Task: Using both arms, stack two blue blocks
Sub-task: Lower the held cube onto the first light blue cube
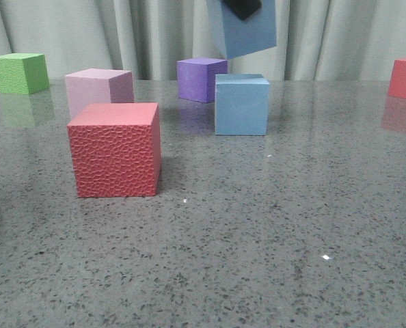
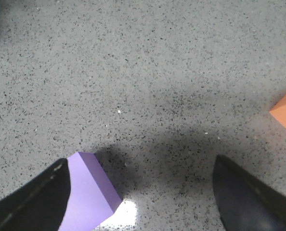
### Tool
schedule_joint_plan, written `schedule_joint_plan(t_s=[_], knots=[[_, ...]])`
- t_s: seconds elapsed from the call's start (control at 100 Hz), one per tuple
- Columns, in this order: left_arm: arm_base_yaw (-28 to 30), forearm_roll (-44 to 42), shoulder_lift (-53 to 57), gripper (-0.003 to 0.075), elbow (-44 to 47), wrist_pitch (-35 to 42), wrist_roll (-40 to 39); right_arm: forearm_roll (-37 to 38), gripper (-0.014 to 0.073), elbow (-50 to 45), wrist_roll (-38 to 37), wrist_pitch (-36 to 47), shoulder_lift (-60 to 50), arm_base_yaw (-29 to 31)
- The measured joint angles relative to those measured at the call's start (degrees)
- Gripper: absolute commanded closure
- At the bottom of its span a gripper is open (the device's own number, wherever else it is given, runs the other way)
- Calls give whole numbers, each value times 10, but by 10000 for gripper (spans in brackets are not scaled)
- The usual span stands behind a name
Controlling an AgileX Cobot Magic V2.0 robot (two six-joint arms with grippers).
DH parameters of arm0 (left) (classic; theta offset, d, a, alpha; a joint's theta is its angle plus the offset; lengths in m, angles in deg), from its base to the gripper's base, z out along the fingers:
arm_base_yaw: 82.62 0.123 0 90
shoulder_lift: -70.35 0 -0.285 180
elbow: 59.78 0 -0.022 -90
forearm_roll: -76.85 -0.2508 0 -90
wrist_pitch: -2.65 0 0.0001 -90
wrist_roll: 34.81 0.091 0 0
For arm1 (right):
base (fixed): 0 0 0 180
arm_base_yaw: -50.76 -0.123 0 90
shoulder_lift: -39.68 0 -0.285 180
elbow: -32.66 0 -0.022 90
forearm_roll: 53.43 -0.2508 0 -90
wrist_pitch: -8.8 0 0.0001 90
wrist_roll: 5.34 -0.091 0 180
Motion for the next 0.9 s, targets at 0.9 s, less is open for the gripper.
schedule_joint_plan(t_s=[0.9], knots=[[0, -1, 0, 468, 0, 0, 3, 0, -6, 0, 0, 0, 0, 0]])
